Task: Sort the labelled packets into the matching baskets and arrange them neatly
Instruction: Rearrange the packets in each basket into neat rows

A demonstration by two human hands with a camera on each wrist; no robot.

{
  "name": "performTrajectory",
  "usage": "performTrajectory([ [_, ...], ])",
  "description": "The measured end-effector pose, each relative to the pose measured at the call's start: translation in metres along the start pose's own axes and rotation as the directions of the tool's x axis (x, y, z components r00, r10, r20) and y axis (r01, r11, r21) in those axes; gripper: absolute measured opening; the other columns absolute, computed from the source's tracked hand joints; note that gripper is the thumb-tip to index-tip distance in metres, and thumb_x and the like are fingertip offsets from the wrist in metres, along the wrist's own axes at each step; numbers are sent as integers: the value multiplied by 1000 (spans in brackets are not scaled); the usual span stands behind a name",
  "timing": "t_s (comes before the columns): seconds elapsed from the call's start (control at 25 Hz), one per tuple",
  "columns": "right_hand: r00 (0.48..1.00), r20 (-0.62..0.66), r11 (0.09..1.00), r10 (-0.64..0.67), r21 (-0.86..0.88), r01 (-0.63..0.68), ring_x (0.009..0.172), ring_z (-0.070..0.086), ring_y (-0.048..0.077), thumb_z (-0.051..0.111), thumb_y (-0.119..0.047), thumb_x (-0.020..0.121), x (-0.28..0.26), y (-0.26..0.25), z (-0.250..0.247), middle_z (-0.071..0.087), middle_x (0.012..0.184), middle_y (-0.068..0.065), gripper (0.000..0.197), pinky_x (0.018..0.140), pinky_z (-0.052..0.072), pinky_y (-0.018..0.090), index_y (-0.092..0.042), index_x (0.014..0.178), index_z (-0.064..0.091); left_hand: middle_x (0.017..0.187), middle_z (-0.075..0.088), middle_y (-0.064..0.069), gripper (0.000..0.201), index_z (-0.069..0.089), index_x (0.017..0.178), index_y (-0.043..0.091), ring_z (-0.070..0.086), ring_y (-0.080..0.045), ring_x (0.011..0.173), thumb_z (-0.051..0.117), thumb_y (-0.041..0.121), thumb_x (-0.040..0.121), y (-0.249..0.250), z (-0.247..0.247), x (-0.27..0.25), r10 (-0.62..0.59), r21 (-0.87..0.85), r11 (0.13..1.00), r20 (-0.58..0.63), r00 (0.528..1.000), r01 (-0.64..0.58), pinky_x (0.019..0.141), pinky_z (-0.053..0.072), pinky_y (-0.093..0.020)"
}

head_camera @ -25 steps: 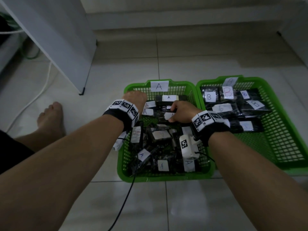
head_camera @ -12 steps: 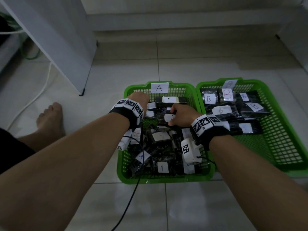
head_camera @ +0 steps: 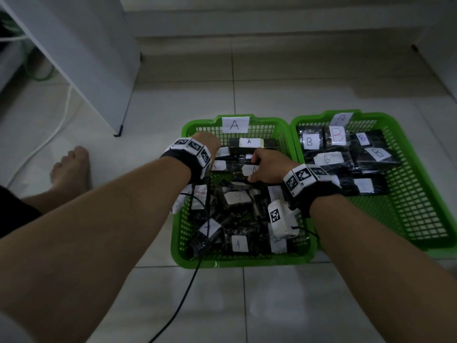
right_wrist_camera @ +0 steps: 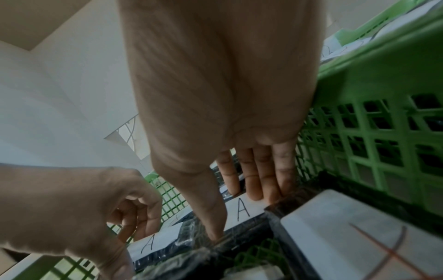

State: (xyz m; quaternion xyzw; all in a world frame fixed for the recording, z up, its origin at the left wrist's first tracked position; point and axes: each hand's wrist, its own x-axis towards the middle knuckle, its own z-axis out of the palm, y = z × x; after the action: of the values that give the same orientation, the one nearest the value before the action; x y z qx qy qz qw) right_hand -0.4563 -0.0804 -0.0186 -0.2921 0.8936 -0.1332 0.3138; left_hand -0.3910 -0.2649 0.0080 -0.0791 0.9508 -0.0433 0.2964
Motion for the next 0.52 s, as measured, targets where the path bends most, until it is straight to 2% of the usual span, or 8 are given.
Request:
performTrajectory([
  [0.12,1000,19,1000,-4,-12,5,106,55,22,82,-28,82,-4,-1,-2,59,124,5,58,86,46,30,-15,131,53,83,61,-8,32,61,82,9,54,-24,73,86,15,64,8,0,-4,10,77,997,-6,1000,-10,67,50,-31],
  [0.2,1000,29,1000,-9,-25,10,107,56,23,83,-27,82,-6,-2,-4,59,122,5,57,86,47,31,-14,130,53,86,64,-10,31,64,85,7,58,-25,76,85,14,64,9,2,-6,-3,76,997,-4,1000,3,67,50,-31],
  [0.28,999,28,999,-20,-24,21,106,57,23,83,-24,82,-9,-2,-8,59,118,5,52,86,47,32,-14,125,55,83,65,-9,27,64,77,7,63,-26,76,86,16,64,8,-1,-9,-14,12,1000,-14,1000,14,64,51,-30],
  [0.36,999,11,999,-38,-7,38,103,58,21,82,-21,83,-12,-1,-10,61,114,3,43,84,48,31,-13,119,61,75,65,-9,30,56,62,10,64,-25,69,85,14,64,4,-3,-12,-29,-80,996,-42,999,25,60,54,-31],
  [0.4,999,-2,999,-50,5,50,103,59,21,82,-19,83,-14,1,-11,63,113,3,37,84,49,31,-12,115,64,72,64,-9,28,55,59,9,65,-26,69,82,11,65,3,-4,-16,-31,-109,994,-55,998,24,61,56,-32],
  [0.44,998,-11,998,-61,18,61,104,61,21,81,-17,83,-16,2,-11,64,111,2,32,86,50,32,-12,111,67,72,66,-9,20,61,62,7,68,-27,73,80,8,65,3,-4,-21,-25,-132,991,-45,999,19,64,57,-33],
  [0.48,997,-21,997,-71,26,72,106,61,21,80,-16,84,-18,2,-10,65,111,2,28,88,52,34,-11,109,69,77,69,-9,13,69,71,5,69,-28,79,81,6,64,2,-1,-25,-3,-142,990,-14,1000,1,68,59,-35],
  [0.52,996,-28,996,-82,21,83,107,62,22,79,-15,84,-19,3,-10,66,112,2,26,91,52,35,-12,108,70,85,72,-7,22,74,83,7,69,-26,84,83,6,63,2,5,-29,18,-143,990,44,999,-11,73,60,-37],
])
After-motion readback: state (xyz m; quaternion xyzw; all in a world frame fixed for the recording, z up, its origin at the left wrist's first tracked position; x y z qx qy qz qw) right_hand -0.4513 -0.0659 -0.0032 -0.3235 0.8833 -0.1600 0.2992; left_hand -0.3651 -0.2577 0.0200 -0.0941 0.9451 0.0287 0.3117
